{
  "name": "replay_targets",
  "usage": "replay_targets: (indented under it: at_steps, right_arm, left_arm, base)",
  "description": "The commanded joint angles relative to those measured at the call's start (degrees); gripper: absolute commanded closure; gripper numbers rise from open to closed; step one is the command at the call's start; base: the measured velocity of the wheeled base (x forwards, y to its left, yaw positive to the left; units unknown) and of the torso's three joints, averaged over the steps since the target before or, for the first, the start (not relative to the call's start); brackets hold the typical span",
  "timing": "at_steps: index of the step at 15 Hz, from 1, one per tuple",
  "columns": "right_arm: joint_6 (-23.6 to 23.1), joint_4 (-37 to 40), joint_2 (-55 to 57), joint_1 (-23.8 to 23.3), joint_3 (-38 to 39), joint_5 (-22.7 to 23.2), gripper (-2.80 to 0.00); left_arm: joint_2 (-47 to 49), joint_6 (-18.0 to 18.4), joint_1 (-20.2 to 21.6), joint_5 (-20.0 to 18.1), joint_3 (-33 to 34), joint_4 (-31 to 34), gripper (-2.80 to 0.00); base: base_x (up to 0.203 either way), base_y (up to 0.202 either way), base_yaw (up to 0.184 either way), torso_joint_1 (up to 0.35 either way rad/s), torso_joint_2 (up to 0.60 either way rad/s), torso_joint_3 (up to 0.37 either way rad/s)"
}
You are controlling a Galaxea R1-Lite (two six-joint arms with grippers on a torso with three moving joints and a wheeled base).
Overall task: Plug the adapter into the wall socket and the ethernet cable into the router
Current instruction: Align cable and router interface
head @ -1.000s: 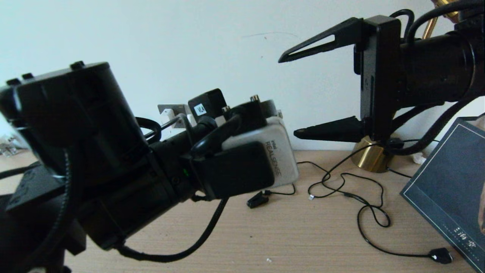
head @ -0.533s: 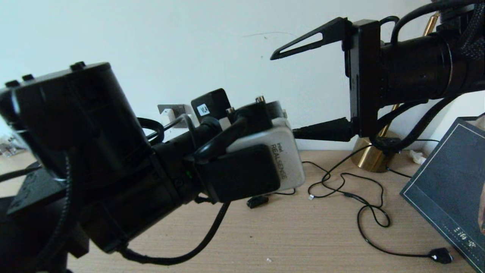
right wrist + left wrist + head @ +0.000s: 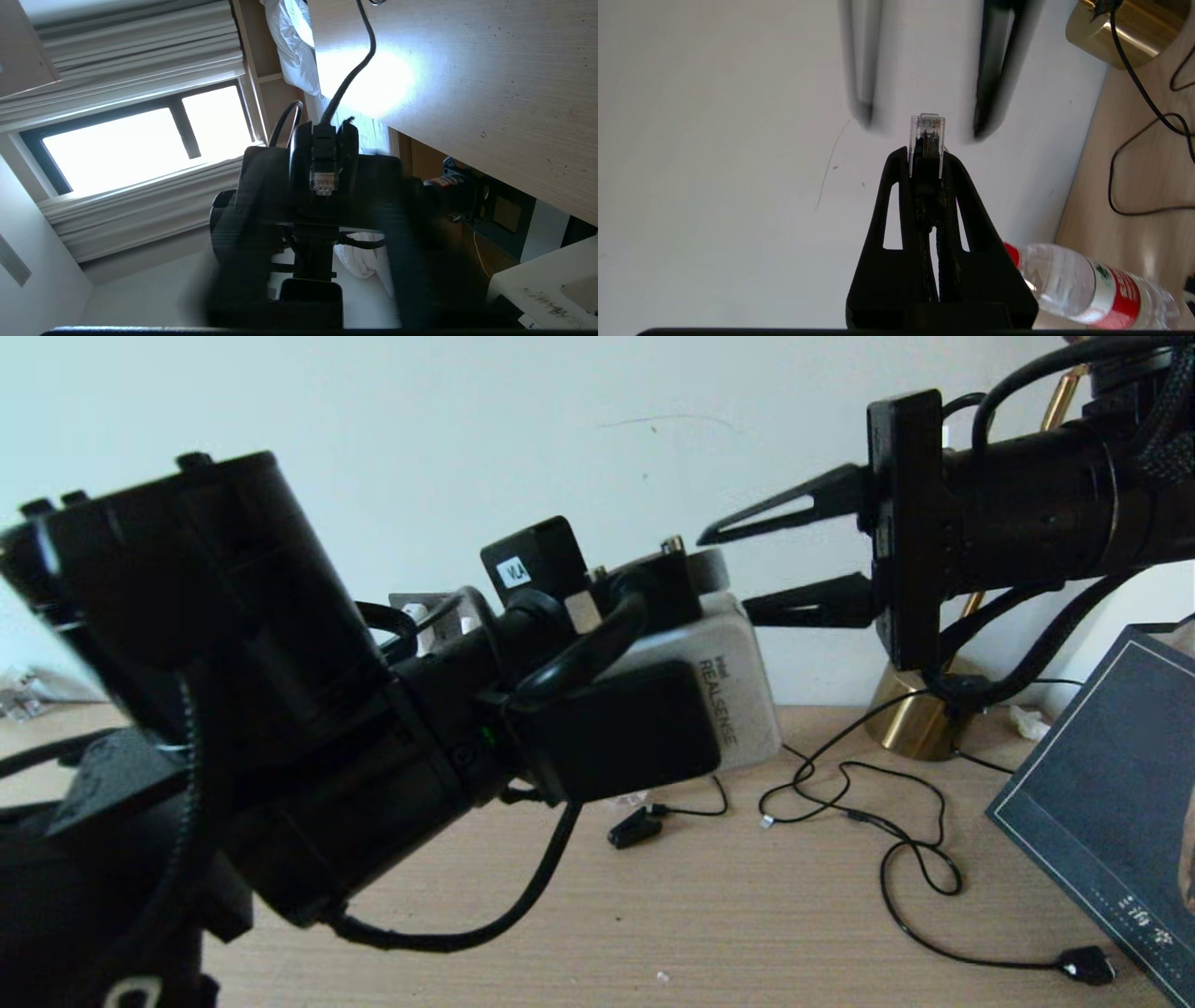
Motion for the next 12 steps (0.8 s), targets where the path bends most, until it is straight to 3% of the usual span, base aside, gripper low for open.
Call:
replay_targets:
  at_steps: [1, 12]
  right_arm:
    - [0.37, 0.13, -0.23, 0.05, 0.5, 0.5, 0.0]
    - [0.28, 0.13, -0.23, 0.05, 0.54, 0.58, 0.0]
  left_arm:
    - [1.9, 0.41, -0.22, 0.12, -0.99, -0.35, 0.0]
    - [1.78, -0.19, -0.83, 0.12, -0.69, -0.43, 0.0]
  base:
    - [0.0, 0.0, 0.0, 0.0, 0.0, 0.0]
    - [0.0, 0.0, 0.0, 0.0, 0.0, 0.0]
